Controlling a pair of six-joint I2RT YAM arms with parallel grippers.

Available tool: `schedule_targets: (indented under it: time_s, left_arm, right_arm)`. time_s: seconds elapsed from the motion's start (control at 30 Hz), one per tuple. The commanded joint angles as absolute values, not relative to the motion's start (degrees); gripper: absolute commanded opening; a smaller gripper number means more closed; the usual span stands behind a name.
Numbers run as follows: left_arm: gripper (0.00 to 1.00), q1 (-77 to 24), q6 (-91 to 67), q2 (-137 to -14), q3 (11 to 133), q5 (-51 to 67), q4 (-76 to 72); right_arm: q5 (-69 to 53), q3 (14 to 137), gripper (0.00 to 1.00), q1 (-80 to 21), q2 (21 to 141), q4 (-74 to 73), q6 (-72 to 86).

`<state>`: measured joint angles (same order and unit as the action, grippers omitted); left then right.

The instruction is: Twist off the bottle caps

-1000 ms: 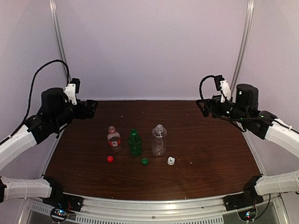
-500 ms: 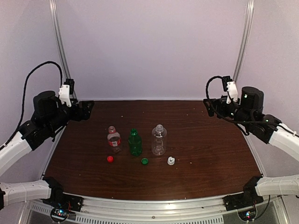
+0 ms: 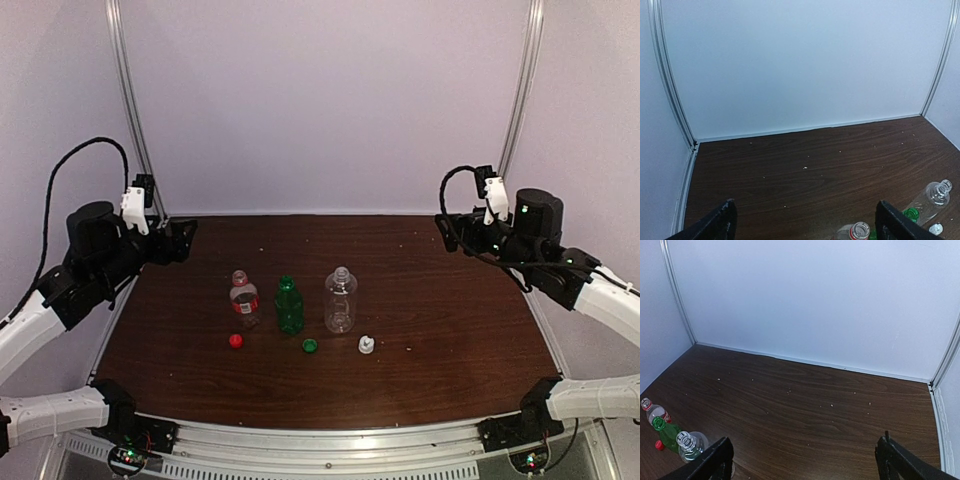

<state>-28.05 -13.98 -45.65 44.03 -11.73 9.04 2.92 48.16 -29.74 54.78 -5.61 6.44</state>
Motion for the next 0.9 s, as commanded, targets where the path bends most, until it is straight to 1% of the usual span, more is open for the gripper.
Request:
schedule_targets:
  time_s: [0.0,0.87]
  left_arm:
    - [0.98,-27.6,-13.2,-45.3,43.5,-12.2,6.5]
    - [0.98,-27.6,-13.5,-46.1,43.2,-12.2,6.4]
  right_arm:
    - [3.7,47.5,1.00,-29.4,54.3,-4.0,6.9]
    - [3.8,46.4,1.00,-29.4,54.4,-3.4,7.3]
